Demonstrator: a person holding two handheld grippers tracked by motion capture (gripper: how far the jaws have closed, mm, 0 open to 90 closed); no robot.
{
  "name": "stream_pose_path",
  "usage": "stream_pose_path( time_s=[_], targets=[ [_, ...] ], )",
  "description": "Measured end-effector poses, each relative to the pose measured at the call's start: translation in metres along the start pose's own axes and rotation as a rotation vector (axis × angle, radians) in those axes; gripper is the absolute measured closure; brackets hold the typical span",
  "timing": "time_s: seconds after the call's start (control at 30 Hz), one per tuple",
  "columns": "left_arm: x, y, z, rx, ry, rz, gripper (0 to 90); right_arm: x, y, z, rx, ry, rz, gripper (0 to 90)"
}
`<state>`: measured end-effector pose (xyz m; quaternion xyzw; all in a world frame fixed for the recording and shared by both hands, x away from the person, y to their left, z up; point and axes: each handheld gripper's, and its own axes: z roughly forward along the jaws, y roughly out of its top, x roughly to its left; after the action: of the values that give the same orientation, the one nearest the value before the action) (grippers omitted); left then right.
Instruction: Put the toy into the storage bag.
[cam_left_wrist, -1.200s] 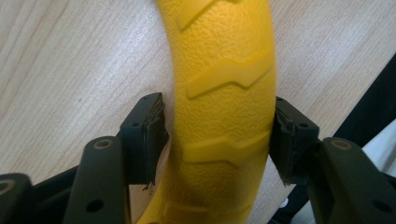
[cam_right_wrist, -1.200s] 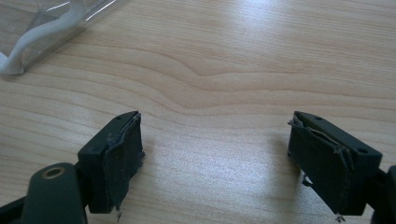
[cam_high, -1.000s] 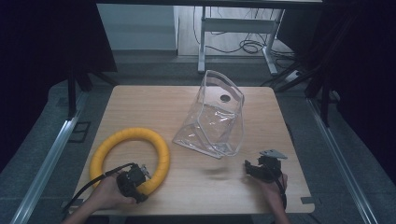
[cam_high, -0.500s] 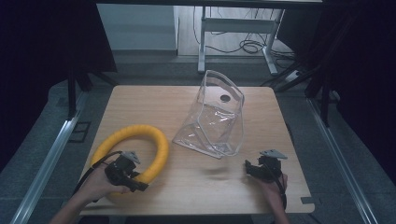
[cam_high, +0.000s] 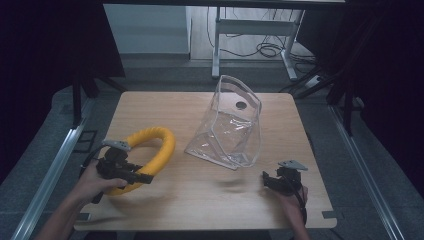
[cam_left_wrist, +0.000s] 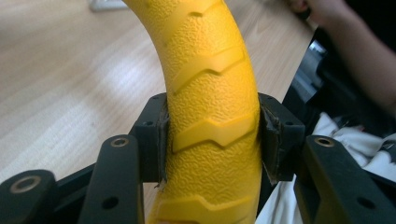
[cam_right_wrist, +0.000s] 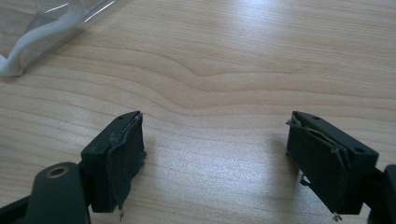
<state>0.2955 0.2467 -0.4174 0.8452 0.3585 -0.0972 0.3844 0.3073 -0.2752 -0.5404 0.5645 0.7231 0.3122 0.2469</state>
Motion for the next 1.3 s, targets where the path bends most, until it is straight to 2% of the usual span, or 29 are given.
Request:
stream_pose_path(
  time_s=[0.07,0.1,0.13,0.17,0.27,0.3,0.47,0.5,0.57,0.63,0.73,0.83,0.9,0.97,1.0,1.1,1.3],
  targets=[
    [0.003,0.001,-0.005,-0.031,-0.017,-0.011,50.5,0.0,0.0,0.0,-0.001,-0.001,0.0,19.2],
    [0.003,0.001,-0.005,-0.031,-0.017,-0.011,50.5,0.0,0.0,0.0,-0.001,-0.001,0.001,19.2],
    [0.005,0.0,-0.009,-0.058,-0.028,-0.026,50.5,0.0,0.0,0.0,-0.001,-0.002,0.0,19.2],
    [0.005,0.0,-0.009,-0.058,-0.028,-0.026,50.5,0.0,0.0,0.0,-0.001,-0.002,0.001,19.2],
    [0.01,-0.001,-0.018,-0.119,-0.054,-0.055,50.6,0.0,0.0,0.0,-0.001,-0.003,0.001,19.4],
    [0.01,-0.001,-0.018,-0.119,-0.054,-0.055,50.6,0.0,0.0,0.0,-0.001,-0.003,0.001,19.4],
    [0.017,0.0,-0.032,-0.196,-0.073,-0.089,50.6,0.0,0.0,0.0,-0.002,-0.005,0.001,19.5],
    [0.019,0.0,-0.036,-0.219,-0.076,-0.092,50.7,0.0,0.0,0.0,-0.002,-0.006,0.002,19.6],
    [0.019,0.0,-0.037,-0.232,-0.081,-0.094,50.7,0.0,0.0,0.0,-0.002,-0.006,0.001,19.6],
    [0.022,-0.001,-0.043,-0.277,-0.098,-0.107,50.8,0.0,0.0,0.0,-0.002,-0.006,0.002,19.6],
    [0.023,-0.001,-0.046,-0.298,-0.1,-0.109,50.8,0.0,0.0,0.0,-0.002,-0.006,0.001,19.7],
    [0.024,0.0,-0.051,-0.35,-0.107,-0.116,50.9,-0.001,0.0,0.0,-0.003,-0.007,0.003,19.8],
    [0.024,0.0,-0.052,-0.367,-0.114,-0.124,50.9,-0.001,0.0,0.0,-0.002,-0.006,0.002,19.8],
    [0.022,0.001,-0.053,-0.407,-0.129,-0.131,50.9,-0.001,0.0,0.0,-0.003,-0.007,0.004,19.9],
    [0.022,0.001,-0.053,-0.407,-0.129,-0.131,50.9,-0.001,0.0,0.0,-0.003,-0.007,0.004,19.9],
    [0.018,0.005,-0.052,-0.458,-0.14,-0.141,50.8,-0.001,0.0,0.0,-0.003,-0.007,0.004,20.0],
    [0.015,0.013,-0.048,-0.515,-0.17,-0.156,50.9,-0.001,0.0,0.0,-0.004,-0.007,0.006,20.3]
  ],
)
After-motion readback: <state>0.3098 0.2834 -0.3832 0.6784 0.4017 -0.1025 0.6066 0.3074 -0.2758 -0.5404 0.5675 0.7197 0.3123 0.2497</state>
